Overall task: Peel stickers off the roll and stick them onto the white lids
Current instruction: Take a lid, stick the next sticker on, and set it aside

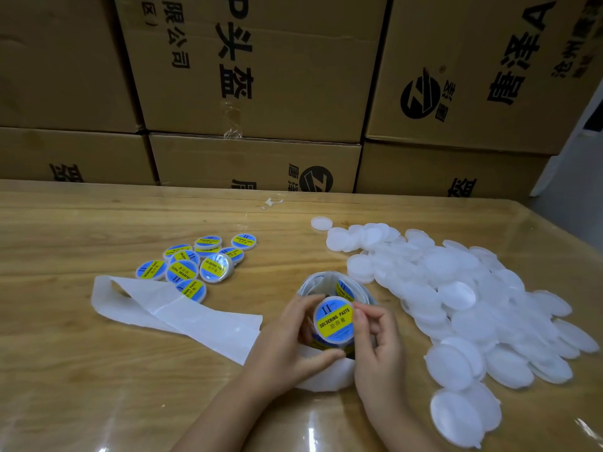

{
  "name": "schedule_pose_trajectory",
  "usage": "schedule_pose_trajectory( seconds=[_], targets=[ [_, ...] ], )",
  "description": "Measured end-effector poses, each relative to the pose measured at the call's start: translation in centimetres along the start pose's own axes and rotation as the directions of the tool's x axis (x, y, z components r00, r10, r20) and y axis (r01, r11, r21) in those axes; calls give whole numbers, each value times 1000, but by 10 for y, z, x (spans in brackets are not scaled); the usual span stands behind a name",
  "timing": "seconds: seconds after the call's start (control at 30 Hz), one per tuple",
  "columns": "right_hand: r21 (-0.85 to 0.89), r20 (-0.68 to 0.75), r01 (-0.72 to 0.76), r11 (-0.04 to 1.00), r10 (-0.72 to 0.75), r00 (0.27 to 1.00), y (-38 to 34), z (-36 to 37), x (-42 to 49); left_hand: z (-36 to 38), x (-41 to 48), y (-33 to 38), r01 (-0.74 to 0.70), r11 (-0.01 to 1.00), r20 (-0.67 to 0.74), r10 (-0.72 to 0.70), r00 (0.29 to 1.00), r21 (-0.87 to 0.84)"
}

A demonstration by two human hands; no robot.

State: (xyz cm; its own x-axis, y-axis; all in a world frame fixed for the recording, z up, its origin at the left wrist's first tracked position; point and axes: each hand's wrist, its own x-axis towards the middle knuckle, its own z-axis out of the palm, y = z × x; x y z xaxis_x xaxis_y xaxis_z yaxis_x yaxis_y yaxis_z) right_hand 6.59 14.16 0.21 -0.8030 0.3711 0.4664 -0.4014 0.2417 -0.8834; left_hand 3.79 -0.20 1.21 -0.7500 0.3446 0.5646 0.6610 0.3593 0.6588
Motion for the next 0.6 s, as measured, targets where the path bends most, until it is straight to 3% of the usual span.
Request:
schedule_pose_trajectory(
  seconds=[0.17, 0.23, 0.3, 0.43, 0.6],
  targets=[
    [-156, 99, 96, 983, -82, 992, -4, -2, 1, -8, 3, -3, -6, 998, -89, 12, 996, 63],
    [-277, 142, 198, 940, -163, 976, -6, -1, 2, -20, 6, -12, 11, 994, -201, 11, 980, 106],
    [-313, 179, 250, 916, -202, 963, -7, 0, 3, -38, 9, -28, 93, 962, -337, -2, 941, 256],
    [-317, 191, 249, 915, -196, 962, -5, 1, 3, -61, 6, -62, 528, 696, -501, -272, 821, 486],
    [-315, 180, 233, 920, -183, 967, -3, 0, 5, -60, 0, -75, 667, 467, -484, -462, 744, 580]
  ],
)
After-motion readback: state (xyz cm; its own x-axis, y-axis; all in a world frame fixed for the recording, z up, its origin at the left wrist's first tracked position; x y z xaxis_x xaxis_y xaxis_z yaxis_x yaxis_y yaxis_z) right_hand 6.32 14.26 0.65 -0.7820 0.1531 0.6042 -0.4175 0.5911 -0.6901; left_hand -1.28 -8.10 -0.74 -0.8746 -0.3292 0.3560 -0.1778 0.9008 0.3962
